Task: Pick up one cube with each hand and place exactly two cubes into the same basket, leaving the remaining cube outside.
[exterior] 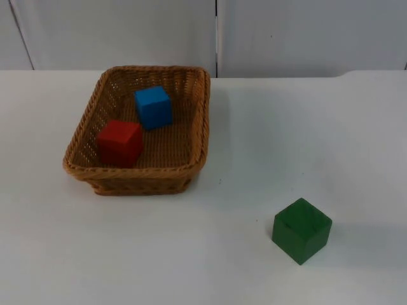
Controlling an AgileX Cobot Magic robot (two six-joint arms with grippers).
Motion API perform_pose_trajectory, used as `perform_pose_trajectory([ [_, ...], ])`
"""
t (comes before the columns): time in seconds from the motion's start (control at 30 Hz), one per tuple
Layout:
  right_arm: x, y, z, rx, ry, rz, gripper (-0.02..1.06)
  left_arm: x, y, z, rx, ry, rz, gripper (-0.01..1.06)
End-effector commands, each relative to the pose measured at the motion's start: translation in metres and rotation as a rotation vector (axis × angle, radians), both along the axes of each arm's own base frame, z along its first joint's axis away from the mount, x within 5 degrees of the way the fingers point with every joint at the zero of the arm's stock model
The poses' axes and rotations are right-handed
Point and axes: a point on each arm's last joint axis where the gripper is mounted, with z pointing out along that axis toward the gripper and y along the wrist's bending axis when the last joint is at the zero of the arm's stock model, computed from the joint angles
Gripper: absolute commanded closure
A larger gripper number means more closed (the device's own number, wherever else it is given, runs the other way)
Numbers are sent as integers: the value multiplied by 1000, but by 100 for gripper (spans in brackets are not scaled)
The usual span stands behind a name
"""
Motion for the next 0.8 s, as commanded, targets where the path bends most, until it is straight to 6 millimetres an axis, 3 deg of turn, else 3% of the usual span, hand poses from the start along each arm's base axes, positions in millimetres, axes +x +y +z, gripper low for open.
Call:
perform_pose_trajectory([
  [0.0,-13,-5,15,8,-17,11,30,-6,1,1,-20,-13,5,20],
  [0.3,-52,-31,26,-7,14,3,30,-33,8,0,-43,-13,7,20],
  [0.77,-101,-69,-7,42,-30,-72,30,-89,21,4,-104,-37,1,20],
])
